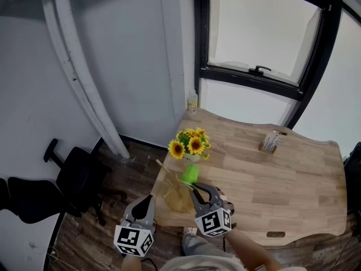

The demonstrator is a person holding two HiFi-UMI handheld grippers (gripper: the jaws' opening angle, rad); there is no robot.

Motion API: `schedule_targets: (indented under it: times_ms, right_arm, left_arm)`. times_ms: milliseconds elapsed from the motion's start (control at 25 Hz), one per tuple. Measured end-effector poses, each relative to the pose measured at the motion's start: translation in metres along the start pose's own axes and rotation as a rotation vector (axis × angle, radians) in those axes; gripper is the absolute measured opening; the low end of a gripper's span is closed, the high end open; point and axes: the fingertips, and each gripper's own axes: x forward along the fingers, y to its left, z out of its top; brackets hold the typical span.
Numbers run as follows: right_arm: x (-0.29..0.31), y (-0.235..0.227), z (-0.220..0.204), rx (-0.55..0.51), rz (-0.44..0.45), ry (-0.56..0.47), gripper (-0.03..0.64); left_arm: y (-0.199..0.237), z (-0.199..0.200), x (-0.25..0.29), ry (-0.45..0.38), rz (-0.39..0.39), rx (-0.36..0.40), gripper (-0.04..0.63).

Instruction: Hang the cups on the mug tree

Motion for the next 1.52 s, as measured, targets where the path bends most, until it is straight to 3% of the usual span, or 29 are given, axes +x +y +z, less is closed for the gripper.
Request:
schedule_targets:
  times_ms: [240,400,880,1520]
  right_arm:
    - [-0.002,0.015,0.0,-0.141,0.014,0.013,0.043]
    - [-0.002,0.024,-0.003,-0.175,0.034,0.021,0.02]
    - [-0.001,0.027,-0.013,-0.168,0.032,0.054,0.029]
    - [-0.012,0.034,-0.018,-0.062,0.043,0.084,0.036]
  left_arm:
    - [-0.002,-0.002,-0.001,0.004,-0.003,-0.002,0.005]
    - [-0.003,-0.002,-0.001,0.005,-0.003,-0.002,0.005]
    - [-0.009,-0.006,-0.005,0.016,-0.012,-0.001,0.005]
    - [-0.023,-0.006,-0.009,0.014,-0.048,0.009,0.005]
